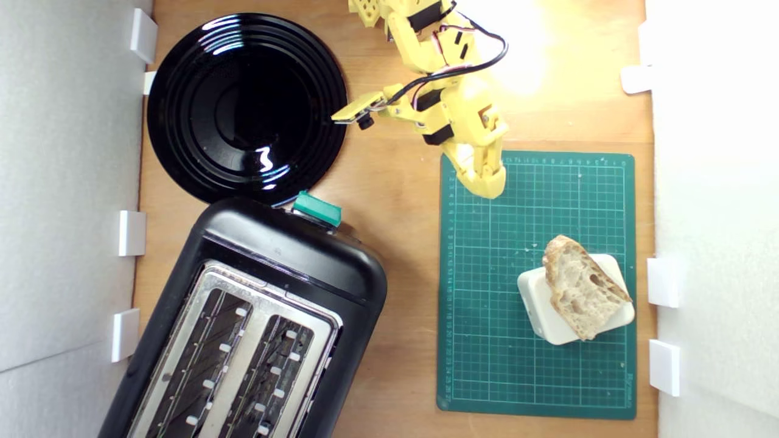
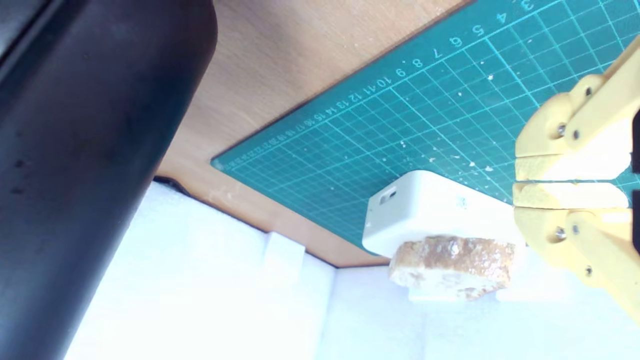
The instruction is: Pick bread and place in toaster
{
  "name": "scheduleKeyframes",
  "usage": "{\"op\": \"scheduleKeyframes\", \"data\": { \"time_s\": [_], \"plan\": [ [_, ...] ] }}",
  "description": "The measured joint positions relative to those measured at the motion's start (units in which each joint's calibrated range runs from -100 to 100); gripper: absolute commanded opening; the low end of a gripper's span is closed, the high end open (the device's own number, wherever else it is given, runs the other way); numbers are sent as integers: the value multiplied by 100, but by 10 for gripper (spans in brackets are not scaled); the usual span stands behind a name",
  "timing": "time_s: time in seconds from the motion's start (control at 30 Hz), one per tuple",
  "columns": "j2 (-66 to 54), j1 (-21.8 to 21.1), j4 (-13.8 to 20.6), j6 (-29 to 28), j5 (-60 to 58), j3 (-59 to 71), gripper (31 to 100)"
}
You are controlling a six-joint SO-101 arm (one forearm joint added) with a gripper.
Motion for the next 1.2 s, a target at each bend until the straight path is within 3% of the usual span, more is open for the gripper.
{"op": "scheduleKeyframes", "data": {
  "time_s": [0.13, 0.27, 0.47, 0.73, 1.2],
  "plan": [
    [286, -64, 18, 0, -424, -9, 373],
    [798, -92, 71, 0, -551, -324, 488],
    [1487, -101, 71, 0, -551, -888, 554],
    [1789, -238, 44, 0, -864, -1137, 709],
    [1940, -384, 71, 0, -1305, -1156, 857]
  ]
}}
